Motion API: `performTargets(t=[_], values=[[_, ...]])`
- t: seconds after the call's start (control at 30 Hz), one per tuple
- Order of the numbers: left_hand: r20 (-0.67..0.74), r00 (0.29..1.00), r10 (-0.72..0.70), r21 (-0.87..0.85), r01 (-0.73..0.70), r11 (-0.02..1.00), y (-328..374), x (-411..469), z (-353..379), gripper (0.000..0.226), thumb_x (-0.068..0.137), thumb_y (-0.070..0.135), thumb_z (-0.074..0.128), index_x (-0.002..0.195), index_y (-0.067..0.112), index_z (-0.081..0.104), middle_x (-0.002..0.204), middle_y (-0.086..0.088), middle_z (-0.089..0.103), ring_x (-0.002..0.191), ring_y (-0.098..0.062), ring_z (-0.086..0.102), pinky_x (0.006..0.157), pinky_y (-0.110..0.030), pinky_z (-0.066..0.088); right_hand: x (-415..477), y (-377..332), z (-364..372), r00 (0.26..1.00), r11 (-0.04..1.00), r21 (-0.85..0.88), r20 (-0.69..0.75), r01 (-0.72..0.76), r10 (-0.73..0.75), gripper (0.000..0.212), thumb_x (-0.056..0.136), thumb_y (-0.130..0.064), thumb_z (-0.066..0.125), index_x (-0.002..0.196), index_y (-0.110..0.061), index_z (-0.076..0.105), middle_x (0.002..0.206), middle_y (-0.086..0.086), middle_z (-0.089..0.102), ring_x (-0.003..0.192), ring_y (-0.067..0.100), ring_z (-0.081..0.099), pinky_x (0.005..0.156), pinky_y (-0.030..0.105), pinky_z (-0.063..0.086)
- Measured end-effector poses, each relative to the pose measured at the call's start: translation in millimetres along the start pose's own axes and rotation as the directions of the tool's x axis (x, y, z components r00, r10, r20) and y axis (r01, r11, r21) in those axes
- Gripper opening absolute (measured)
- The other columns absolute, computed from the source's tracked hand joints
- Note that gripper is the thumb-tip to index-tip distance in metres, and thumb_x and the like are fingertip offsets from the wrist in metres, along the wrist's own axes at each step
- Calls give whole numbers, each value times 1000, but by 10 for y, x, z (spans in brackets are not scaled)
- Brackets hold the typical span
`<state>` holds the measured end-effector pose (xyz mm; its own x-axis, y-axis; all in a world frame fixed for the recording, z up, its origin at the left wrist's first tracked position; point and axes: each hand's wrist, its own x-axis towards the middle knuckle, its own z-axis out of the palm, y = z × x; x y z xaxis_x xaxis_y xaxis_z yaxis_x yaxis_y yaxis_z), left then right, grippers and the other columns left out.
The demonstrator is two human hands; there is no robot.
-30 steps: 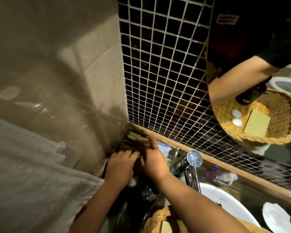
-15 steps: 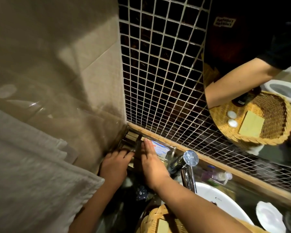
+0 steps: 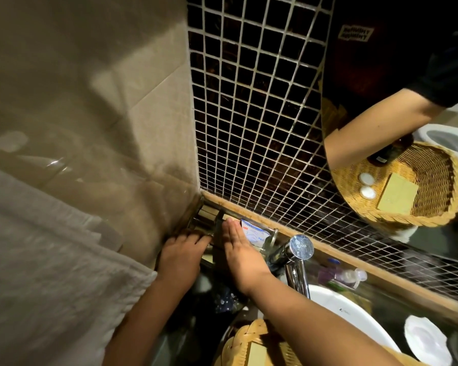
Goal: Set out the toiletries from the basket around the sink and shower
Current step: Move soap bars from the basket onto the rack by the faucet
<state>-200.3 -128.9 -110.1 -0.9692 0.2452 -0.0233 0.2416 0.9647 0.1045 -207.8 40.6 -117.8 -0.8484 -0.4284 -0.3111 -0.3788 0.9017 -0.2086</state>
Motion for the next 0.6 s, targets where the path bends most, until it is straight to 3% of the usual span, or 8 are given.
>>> performTargets(t=[0.1, 0.2, 0.27, 0.33, 0.4, 0.47, 0.53, 0.6], values=[[7, 1000, -10, -9, 11, 1000, 26, -2, -33, 61, 44, 11, 91, 101, 25, 74, 82, 0, 71, 69, -26, 66, 59, -37, 52, -66, 45, -71, 999, 997, 63, 1, 40, -41, 83, 94, 3, 47, 156, -2, -9, 158, 13, -31, 146, 26, -28, 124, 34, 9], [-18, 999, -26, -54, 25, 998, 110, 18, -146, 55, 61, 12, 83, 113, 27, 69, 96, 2, 71, 83, -23, 67, 70, -36, 54, -182, 82, -135, 996, 975, 213, -63, 70, -57, 98, 85, -3, 64, 158, -7, -3, 163, 6, -22, 150, 19, -20, 119, 22, 9], [-35, 998, -55, -117, 51, 992, 173, 51, -232, 47, 78, 15, 72, 123, 27, 63, 107, 2, 69, 95, -23, 65, 81, -37, 53, -235, 77, -150, 993, 942, 330, -121, 51, -12, 87, 84, -12, 69, 157, -8, 21, 167, 8, 7, 153, 21, 8, 121, 25, 20], [-26, 984, -178, -298, 162, 941, 215, 79, -279, 37, 90, 18, 62, 126, 26, 60, 112, -1, 68, 101, -25, 64, 86, -39, 52, -252, 36, -136, 977, 904, 426, -184, -24, 112, 58, 88, -19, 65, 143, -16, 47, 149, 7, 47, 135, 23, 48, 111, 28, 40], [29, 936, -351, -567, 305, 765, 262, 74, -270, 28, 90, 16, 64, 117, 24, 64, 105, -4, 70, 99, -27, 66, 84, -39, 54, -249, -8, -115, 936, 851, 509, -222, -126, 272, 35, 93, -27, 60, 127, -20, 60, 119, 3, 67, 109, 21, 64, 95, 30, 50], [141, 881, -453, -770, 385, 509, 298, 63, -226, 24, 89, 9, 65, 109, 22, 63, 97, -2, 70, 95, -25, 67, 79, -34, 54, -250, -35, -95, 896, 776, 600, -213, -195, 390, 31, 94, -29, 61, 124, -20, 63, 109, 1, 72, 101, 20, 66, 91, 31, 52], [260, 848, -462, -849, 428, 308, 338, 51, -210, 25, 90, 5, 64, 107, 24, 59, 98, -1, 68, 95, -22, 66, 78, -33, 54, -260, -37, -107, 865, 675, 705, -181, -217, 467, 32, 94, -30, 65, 125, -21, 64, 109, -3, 72, 98, 12, 66, 92, 28, 53], [289, 842, -455, -875, 425, 232, 357, 61, -203, 27, 91, 5, 63, 107, 26, 56, 104, -2, 66, 97, -20, 65, 85, -38, 55, -278, -41, -127, 837, 568, 797, -157, -206, 524, 33, 94, -28, 68, 126, -22, 64, 107, -9, 70, 91, -1, 62, 87, 13, 50]])
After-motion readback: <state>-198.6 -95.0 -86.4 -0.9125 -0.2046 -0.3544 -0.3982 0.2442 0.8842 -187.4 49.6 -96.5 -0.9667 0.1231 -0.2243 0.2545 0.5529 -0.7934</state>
